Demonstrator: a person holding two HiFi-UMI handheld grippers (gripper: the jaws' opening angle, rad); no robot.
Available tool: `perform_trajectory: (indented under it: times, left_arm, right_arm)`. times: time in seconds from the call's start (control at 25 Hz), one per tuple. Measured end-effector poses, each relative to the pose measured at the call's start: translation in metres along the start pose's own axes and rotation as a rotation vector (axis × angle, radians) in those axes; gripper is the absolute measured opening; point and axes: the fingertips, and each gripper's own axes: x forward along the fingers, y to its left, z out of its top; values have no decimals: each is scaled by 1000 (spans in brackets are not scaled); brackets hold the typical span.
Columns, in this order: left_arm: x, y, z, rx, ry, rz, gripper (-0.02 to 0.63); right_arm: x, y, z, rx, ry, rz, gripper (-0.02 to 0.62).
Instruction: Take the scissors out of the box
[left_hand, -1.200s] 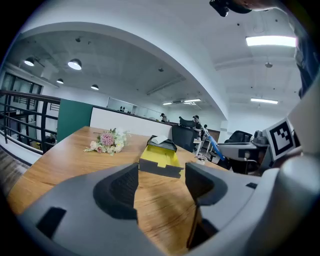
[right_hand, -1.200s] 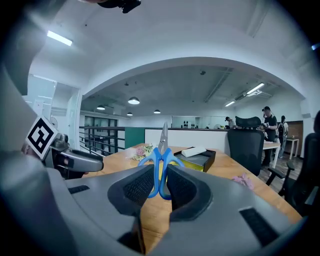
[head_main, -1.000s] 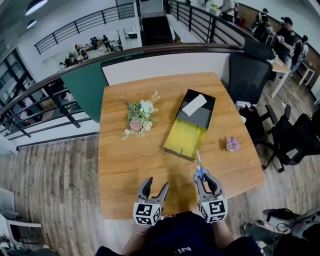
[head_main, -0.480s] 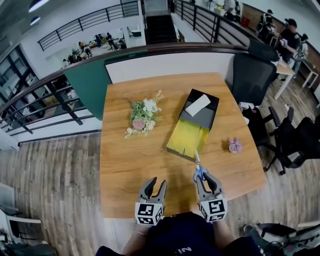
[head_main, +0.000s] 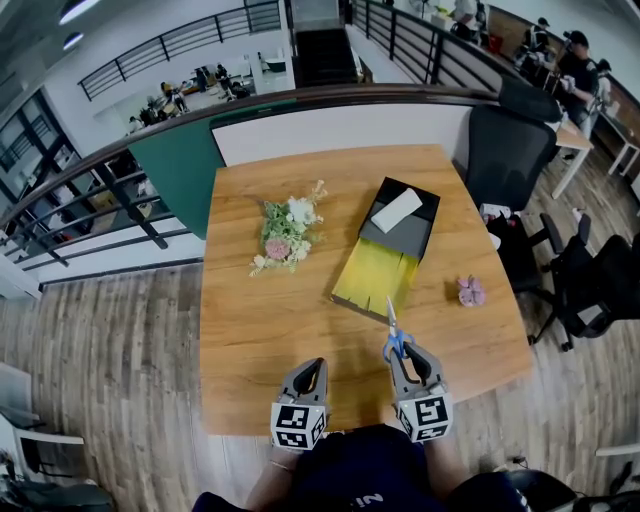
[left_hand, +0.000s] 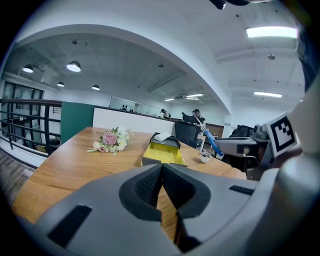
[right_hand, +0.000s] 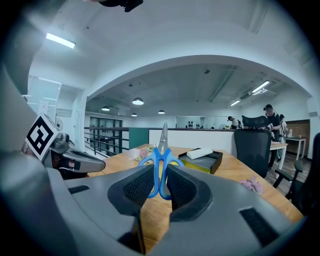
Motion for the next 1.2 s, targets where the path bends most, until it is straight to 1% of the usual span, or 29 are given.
perform_trajectory:
  times: [0.12,0.28,0.96,1.2]
  left_arm:
    - [0,-2,1,-18,-4,-3,3]
    - [1,-4,3,-18,-9,-4,3]
    - [8,-15,7,-13,-21,-10,3]
    - [10,-12,9,-11,-23,9,3]
  right_arm:
    - [1,-1,1,2,-4,4,94]
    - [1,-2,0,-3,5,5,92]
    - [1,-20,1,15,-10,-9,92]
    - [2,-25,1,7,-5,-4,92]
